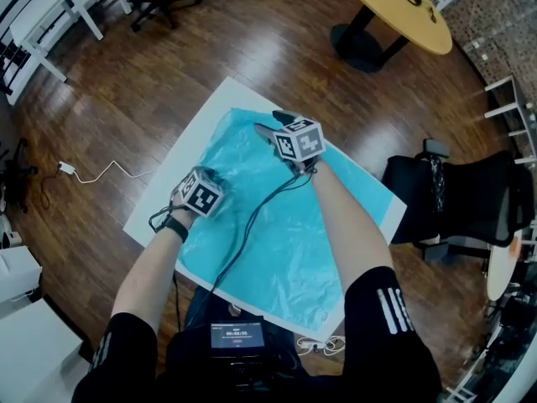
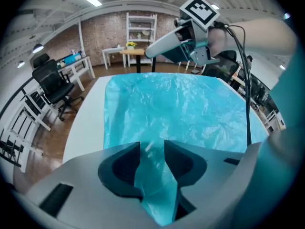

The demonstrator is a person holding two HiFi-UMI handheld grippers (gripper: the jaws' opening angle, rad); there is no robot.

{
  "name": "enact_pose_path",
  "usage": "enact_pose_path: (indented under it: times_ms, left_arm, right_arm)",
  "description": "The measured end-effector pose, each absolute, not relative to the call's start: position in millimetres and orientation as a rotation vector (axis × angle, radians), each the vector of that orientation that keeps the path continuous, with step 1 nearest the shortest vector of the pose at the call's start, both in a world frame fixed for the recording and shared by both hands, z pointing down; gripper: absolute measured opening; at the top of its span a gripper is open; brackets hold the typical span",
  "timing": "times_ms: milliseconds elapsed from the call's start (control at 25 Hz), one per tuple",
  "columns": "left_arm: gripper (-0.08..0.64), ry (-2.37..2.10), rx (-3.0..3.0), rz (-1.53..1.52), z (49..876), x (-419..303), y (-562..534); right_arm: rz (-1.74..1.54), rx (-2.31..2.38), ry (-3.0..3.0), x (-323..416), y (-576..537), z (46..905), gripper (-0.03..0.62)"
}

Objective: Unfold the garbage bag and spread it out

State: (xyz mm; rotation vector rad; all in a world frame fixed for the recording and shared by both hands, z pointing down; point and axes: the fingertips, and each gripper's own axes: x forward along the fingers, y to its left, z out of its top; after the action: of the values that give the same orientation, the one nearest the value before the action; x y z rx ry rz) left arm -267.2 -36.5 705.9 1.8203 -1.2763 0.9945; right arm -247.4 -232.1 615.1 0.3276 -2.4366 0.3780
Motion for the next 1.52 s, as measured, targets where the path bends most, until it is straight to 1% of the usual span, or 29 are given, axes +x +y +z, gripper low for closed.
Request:
enact_pose_path:
  times_ms: [80, 120, 280, 600, 640, 720, 840, 920, 1040, 1120, 1200, 1320, 1360, 1440, 1520]
  left_arm:
    - [0.169, -1.281, 1.821, 0.993, 706, -267, -36]
    - [0.169, -1.276, 1.828, 0.984, 707, -265, -36]
    - [0.169, -1.271, 1.836, 0.976, 709, -262, -37]
    - [0.169, -1.284, 1.840, 0.977, 704, -262, -35]
    - [0.169, -1.286, 1.841, 0.977, 702, -262, -35]
    - [0.169, -1.290, 1.843, 0.980, 701, -263, -35]
    - [0.169, -1.288, 1.842, 0.992, 705, -264, -35]
    - [0.168, -1.288, 1.843, 1.001, 703, -263, -37]
    - [0.167, -1.322, 1.873, 0.970, 682, -264, -48]
    - [0.167, -1.368, 1.908, 0.901, 655, -269, -63]
    - [0.167, -1.417, 1.941, 0.768, 622, -280, -84]
    - [0.162, -1.444, 1.911, 0.392, 582, -313, -125]
    - [0.135, -1.430, 1.865, 0.254, 573, -327, -138]
    - [0.135, -1.386, 1.762, 0.076, 570, -349, -158]
    - [0.135, -1.339, 1.711, 0.041, 578, -360, -170]
  right_arm:
    - [0.369, 0.324, -2.428, -259, -242, 616, 0.261]
    - [0.373, 0.310, -2.409, -263, -245, 624, 0.253]
    - [0.311, 0.213, -2.321, -272, -251, 653, 0.253]
    - [0.117, 0.098, -2.215, -284, -248, 684, 0.246]
    - [0.085, 0.089, -2.206, -284, -245, 686, 0.233]
    - [0.006, 0.083, -2.205, -287, -241, 685, 0.148]
    - [-0.109, 0.097, -2.224, -287, -235, 675, 0.071]
    - [-0.195, 0.112, -2.247, -285, -231, 665, 0.046]
    - [-0.392, 0.132, -2.250, -279, -225, 656, 0.046]
    - [-0.526, 0.147, -2.248, -276, -220, 644, 0.046]
    - [-0.643, 0.160, -2.244, -273, -215, 635, 0.046]
    - [-0.816, 0.177, -2.226, -267, -209, 625, 0.046]
    - [-0.878, 0.179, -2.215, -265, -206, 622, 0.046]
    - [-0.998, 0.177, -2.192, -260, -199, 617, 0.046]
    - [-1.106, 0.163, -2.169, -258, -191, 613, 0.046]
